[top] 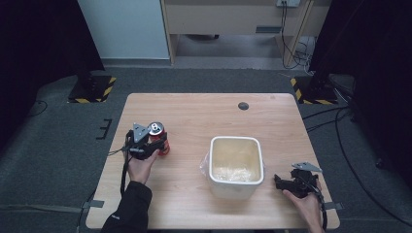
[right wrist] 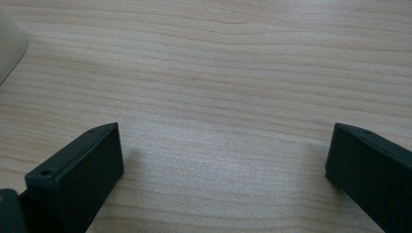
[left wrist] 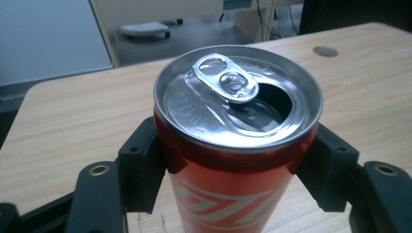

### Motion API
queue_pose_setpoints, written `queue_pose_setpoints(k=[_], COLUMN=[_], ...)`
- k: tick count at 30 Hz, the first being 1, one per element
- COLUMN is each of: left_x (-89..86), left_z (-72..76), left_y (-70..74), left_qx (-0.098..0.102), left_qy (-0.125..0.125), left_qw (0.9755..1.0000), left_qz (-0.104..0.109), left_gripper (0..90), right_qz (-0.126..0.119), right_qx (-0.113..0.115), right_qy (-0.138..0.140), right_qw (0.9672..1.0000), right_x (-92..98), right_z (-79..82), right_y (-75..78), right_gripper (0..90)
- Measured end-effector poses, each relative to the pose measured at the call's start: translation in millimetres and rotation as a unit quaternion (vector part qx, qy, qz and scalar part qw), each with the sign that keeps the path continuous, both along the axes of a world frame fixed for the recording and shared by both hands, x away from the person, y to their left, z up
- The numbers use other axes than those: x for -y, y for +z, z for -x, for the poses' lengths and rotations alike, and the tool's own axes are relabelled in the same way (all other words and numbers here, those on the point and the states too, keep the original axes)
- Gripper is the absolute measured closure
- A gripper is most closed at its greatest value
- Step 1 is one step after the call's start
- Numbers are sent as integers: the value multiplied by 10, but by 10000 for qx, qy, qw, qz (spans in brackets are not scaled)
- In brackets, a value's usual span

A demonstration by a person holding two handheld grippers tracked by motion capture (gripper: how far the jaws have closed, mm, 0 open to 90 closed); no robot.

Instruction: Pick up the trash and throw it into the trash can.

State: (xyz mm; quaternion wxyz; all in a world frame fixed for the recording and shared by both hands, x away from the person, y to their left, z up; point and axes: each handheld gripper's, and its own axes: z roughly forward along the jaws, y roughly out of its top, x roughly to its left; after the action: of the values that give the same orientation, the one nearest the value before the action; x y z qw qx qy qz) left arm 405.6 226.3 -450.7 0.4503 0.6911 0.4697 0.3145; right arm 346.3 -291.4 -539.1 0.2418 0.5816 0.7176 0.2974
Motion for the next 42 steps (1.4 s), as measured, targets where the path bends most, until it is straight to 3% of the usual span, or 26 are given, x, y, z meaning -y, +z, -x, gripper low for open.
queue_pose_setpoints(k=[3, 12, 19, 28, 29, 30, 33, 34, 35, 36, 37, 38, 39, 42], left_x=[1, -18, 32, 202, 202, 241, 275, 307, 307, 337, 337, 366, 366, 431], left_z=[60, 250, 359, 533, 533, 568, 606, 643, 643, 681, 681, 718, 718, 786], left_y=[37, 241, 392, 600, 600, 640, 680, 719, 719, 755, 755, 790, 790, 849], left_qx=[-6, 432, 711, 1113, 1113, 1193, 1256, 1315, 1315, 1378, 1378, 1430, 1430, 1532], left_qy=[12, -182, -284, -696, -696, -777, -866, -951, -951, -1031, -1031, -1120, -1120, -1291], left_qw=[10000, 9980, 9955, 9875, 9875, 9854, 9834, 9814, 9814, 9789, 9789, 9764, 9764, 9721], left_qz=[37, 435, 565, 870, 870, 937, 987, 1030, 1030, 1100, 1100, 1165, 1165, 1222], left_gripper=[332, 332, 332, 332, 332, 332, 332, 332, 332, 332, 332, 332, 332, 332], right_qz=[3, 0, 1, 3, 3, -2, 0, 2, 2, -1, -1, 1, 1, -1], right_qx=[-1, 0, 2, -1, -1, -1, 0, -1, -1, 1, 1, -1, -1, 1], right_qy=[3, -1, 0, 4, 4, 0, -4, 3, 3, 0, 0, 3, 3, 0], right_qw=[10000, 10000, 10000, 10000, 10000, 10000, 10000, 10000, 10000, 10000, 10000, 10000, 10000, 10000], right_x=[1, 0, 0, 1, 1, 0, 0, 1, 1, 0, 0, 0, 0, 0], right_z=[0, 0, 0, 0, 0, 0, 0, 0, 0, 0, 0, 0, 0, 0], right_y=[0, 0, 0, 0, 0, 0, 0, 0, 0, 0, 0, 0, 0, 0], right_gripper=[4, 4, 4, 4, 4, 4, 4, 4, 4, 4, 4, 4, 4, 4])
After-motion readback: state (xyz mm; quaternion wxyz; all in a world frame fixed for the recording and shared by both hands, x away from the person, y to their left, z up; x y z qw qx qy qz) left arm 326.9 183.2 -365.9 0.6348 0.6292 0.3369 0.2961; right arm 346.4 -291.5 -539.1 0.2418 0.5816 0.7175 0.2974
